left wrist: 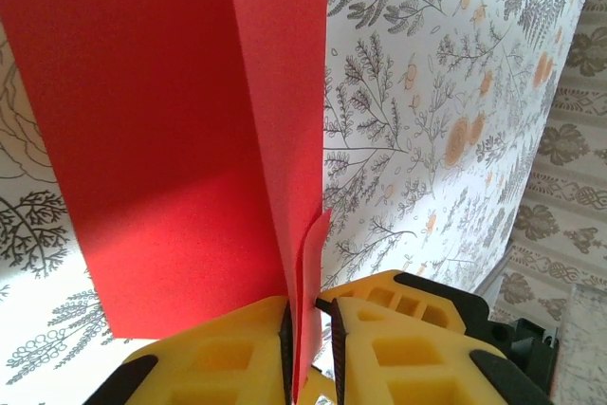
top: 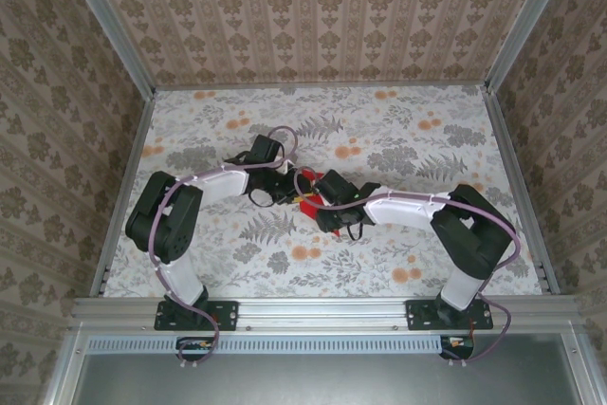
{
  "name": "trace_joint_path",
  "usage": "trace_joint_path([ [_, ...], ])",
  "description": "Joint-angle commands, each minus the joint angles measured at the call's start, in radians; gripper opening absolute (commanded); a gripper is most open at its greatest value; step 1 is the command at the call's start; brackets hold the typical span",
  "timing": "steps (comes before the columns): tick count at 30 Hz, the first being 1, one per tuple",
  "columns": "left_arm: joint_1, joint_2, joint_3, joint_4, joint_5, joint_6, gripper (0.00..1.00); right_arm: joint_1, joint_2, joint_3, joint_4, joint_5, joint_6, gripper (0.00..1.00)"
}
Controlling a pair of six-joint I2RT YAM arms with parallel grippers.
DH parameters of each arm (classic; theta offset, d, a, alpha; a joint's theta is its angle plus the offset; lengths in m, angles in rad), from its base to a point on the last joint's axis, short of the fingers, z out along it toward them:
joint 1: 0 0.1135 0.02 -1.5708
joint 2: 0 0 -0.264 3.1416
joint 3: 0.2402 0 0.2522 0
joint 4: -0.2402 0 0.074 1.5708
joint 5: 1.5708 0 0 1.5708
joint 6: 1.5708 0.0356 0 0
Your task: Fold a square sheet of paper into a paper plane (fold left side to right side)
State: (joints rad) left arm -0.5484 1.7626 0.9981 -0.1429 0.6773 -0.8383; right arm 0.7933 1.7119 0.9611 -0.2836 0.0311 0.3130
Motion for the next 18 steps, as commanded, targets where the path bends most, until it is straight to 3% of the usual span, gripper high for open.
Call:
trace_joint_path([
  [1, -0.002, -0.021, 0.027, -0.038, 0.0, 0.005, 0.23, 0.006, 0.02, 0.03, -0.02, 0.034, -0.009, 0.27],
  [6, 0.005, -0.043, 0.029, -0.072, -0.014, 0.027, 0.35, 0.006, 0.024, 0.031, -0.026, 0.02, -0.006, 0.14],
  [12, 0.037, -0.107, -0.003, -0.12, -0.027, 0.053, 0.48, -0.013, 0.017, 0.026, -0.009, -0.055, 0.024, 0.04],
  [15, 0.059, -0.135, -0.035, -0.119, -0.061, 0.053, 0.48, -0.028, 0.013, 0.034, -0.006, -0.119, 0.035, 0.03],
  [18, 0.065, -0.131, -0.059, -0.104, -0.054, 0.047, 0.41, -0.05, 0.016, 0.036, 0.0, -0.199, 0.049, 0.02],
])
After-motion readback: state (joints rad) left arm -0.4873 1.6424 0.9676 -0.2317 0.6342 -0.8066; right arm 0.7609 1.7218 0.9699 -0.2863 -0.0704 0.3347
